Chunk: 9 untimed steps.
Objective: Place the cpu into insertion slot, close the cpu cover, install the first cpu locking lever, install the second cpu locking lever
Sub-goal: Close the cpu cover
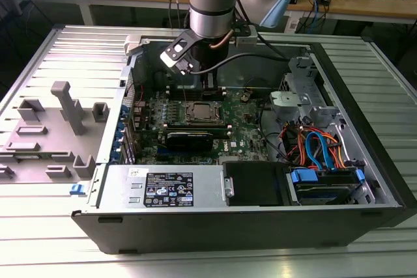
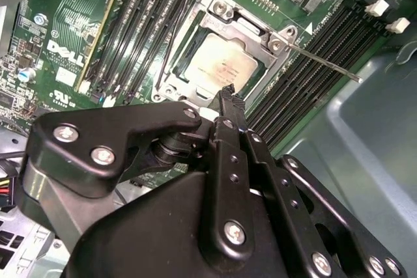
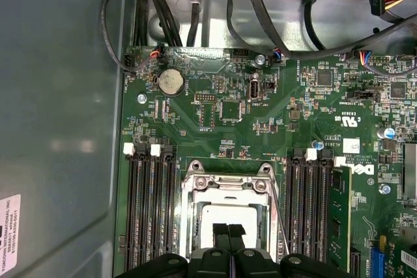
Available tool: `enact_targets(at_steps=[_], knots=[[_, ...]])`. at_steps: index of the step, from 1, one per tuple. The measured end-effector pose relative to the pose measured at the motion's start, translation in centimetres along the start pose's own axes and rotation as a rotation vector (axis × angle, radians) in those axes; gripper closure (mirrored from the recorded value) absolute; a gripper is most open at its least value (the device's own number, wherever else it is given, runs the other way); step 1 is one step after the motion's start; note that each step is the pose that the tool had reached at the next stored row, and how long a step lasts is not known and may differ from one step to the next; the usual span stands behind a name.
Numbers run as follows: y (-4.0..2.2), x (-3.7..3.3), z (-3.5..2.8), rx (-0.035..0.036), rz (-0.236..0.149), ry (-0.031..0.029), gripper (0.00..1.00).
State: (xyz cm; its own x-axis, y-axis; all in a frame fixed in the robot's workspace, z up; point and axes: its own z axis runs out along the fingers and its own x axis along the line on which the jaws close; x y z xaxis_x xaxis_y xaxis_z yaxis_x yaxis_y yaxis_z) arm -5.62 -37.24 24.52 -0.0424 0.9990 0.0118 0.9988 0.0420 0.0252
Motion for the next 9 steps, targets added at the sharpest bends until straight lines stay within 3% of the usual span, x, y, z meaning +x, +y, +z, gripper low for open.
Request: enact_targets(at_steps=[9], knots=[[-0.08,0.00,0.00,0.0001,0.000,0.0000,0.89]])
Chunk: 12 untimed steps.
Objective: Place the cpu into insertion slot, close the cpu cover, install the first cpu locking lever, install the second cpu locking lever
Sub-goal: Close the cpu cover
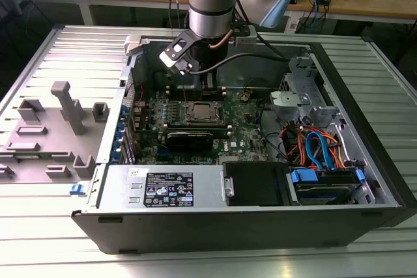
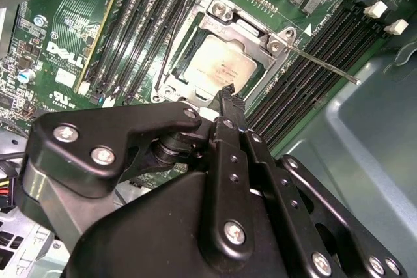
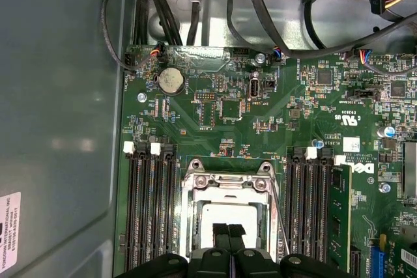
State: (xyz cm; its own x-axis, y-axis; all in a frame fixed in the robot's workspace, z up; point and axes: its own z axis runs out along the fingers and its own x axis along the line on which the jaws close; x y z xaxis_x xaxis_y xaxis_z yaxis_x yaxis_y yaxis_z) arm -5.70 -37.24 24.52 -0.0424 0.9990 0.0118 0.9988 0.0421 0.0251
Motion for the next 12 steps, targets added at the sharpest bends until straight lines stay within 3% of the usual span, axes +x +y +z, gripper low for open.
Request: enact_targets(at_steps=[9,12], knots=[[-0.35,0.01,0.25,-0.0001,0.000,0.0000,0.89],[-1.26,0.04,0.71,0.0001,0.000,-0.0001,0.89]])
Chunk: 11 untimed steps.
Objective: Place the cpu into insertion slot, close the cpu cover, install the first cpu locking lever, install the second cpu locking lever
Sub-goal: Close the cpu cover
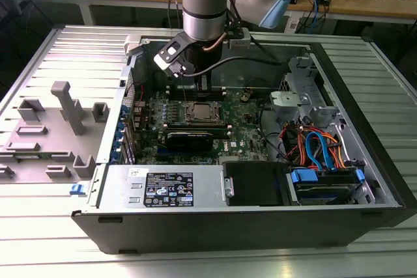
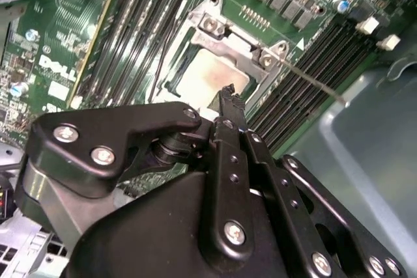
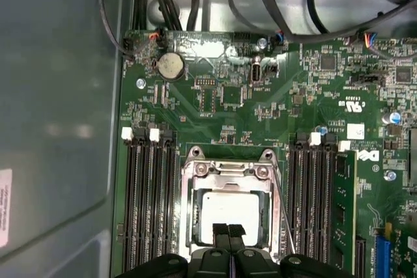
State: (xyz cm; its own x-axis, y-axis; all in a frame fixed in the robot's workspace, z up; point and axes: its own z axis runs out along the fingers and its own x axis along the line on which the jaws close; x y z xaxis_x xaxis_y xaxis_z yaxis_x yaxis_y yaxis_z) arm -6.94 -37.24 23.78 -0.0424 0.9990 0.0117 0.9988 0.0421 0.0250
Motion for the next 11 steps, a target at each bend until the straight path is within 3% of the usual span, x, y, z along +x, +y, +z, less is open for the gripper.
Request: enact_targets(at_steps=[6,11], knots=[[-0.53,0.01,1.12,0.0001,0.000,0.0001,0.89],[-1.15,0.02,2.43,0.0020,0.000,0.0002,0.89]])
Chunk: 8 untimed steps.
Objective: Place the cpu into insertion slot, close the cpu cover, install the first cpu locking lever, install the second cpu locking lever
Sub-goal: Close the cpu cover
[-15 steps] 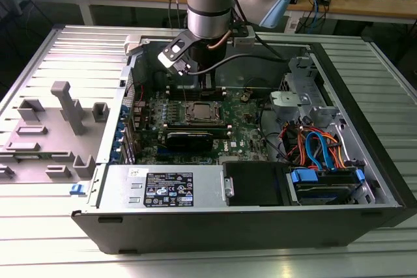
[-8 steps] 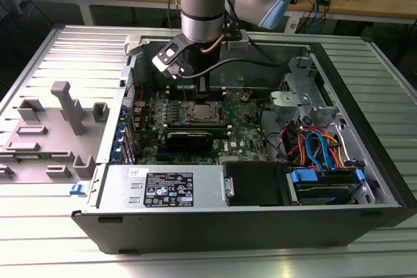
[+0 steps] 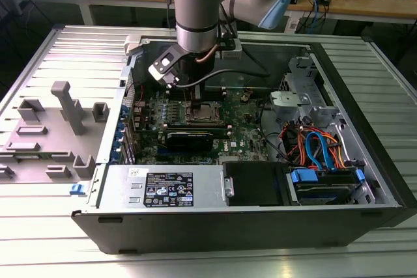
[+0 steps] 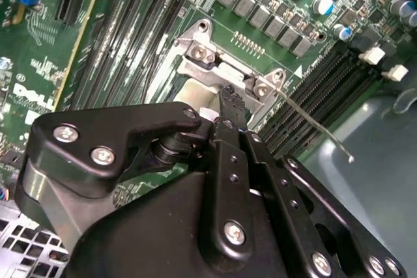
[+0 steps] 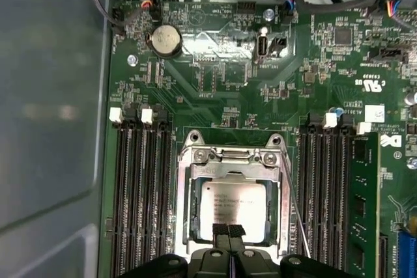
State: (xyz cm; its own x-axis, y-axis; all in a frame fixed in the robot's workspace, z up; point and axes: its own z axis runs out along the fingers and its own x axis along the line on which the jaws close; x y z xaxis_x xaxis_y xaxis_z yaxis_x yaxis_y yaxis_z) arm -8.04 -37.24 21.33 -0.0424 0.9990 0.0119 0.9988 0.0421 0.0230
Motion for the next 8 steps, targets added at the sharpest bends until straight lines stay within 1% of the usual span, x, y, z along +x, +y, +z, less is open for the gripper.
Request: enact_targets(at_steps=[2,6,8], knots=[[-0.13,0.00,0.31,0.0008,0.000,0.0000,0.89],[-0.21,0.01,0.45,0.0010,0.000,-0.0001,0.89],[-0.25,0.02,0.63,0.0007,0.000,0.0002,0.89]])
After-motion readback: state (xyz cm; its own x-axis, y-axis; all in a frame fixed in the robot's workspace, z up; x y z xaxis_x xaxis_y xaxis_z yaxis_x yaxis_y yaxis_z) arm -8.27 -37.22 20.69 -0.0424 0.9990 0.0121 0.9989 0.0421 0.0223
